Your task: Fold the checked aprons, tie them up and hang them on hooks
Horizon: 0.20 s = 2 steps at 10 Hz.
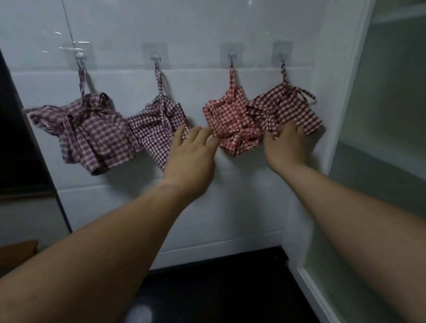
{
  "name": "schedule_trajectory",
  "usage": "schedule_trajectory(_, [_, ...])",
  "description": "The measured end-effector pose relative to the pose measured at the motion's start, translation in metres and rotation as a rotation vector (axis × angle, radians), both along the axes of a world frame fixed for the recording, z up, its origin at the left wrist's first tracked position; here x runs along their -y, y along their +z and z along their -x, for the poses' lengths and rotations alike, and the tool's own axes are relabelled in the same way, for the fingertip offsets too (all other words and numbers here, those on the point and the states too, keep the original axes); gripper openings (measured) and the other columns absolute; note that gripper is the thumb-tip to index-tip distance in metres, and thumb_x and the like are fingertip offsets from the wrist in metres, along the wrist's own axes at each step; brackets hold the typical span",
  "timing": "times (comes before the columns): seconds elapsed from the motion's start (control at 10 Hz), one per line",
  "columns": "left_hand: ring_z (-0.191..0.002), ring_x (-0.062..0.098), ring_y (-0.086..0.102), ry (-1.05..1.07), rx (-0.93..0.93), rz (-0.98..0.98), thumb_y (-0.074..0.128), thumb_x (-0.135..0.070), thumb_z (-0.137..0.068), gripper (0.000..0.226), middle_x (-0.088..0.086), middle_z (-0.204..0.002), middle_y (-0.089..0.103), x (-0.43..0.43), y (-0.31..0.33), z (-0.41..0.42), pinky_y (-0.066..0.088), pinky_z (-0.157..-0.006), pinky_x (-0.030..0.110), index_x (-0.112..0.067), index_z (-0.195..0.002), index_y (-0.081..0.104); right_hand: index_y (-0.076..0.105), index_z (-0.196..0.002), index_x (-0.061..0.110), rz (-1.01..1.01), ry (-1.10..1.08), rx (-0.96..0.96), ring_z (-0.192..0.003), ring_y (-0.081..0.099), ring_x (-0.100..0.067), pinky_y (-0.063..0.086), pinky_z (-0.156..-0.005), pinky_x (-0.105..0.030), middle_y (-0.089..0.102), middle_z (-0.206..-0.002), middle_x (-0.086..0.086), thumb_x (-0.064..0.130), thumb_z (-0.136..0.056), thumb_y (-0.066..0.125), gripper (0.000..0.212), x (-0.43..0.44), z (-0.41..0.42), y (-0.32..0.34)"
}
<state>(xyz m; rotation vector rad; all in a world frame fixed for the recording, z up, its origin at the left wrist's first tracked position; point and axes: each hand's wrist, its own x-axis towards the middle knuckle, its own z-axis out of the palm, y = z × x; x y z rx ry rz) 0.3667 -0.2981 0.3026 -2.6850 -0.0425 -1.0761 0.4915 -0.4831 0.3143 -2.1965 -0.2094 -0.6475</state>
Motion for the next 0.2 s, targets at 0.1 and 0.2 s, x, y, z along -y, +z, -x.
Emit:
schedule_trajectory(0.1, [-0.138,0.027,0.046,-0.003,0.004,0.03,0.057,-0.015,-0.089,0.045,0.005,-0.147,0.056,0.0016,0.0016,0.0113,0.022,-0.122,0.05,-0.021,-0.133,0.063,0.058,-0.115,0.005,0.014,0.032,0.019,-0.118,0.054,-0.039,0.044,-0.094,-0.041,0.052,-0.133,-0.02,0.028,-0.096,0.057,0.03,0.0069,0.0129,0.0012])
schedule_trajectory(0.2, [-0.134,0.026,0.049,0.004,0.013,0.049,0.056,-0.017,-0.089,0.042,0.002,-0.143,0.058,0.0018,0.0037,0.0191,0.027,-0.116,0.045,-0.023,-0.13,0.063,0.06,-0.113,0.008,0.024,0.108,0.025,-0.114,0.055,-0.036,0.044,-0.093,-0.04,0.055,-0.129,-0.017,0.027,-0.095,0.057,0.026,0.0055,0.0201,0.0008])
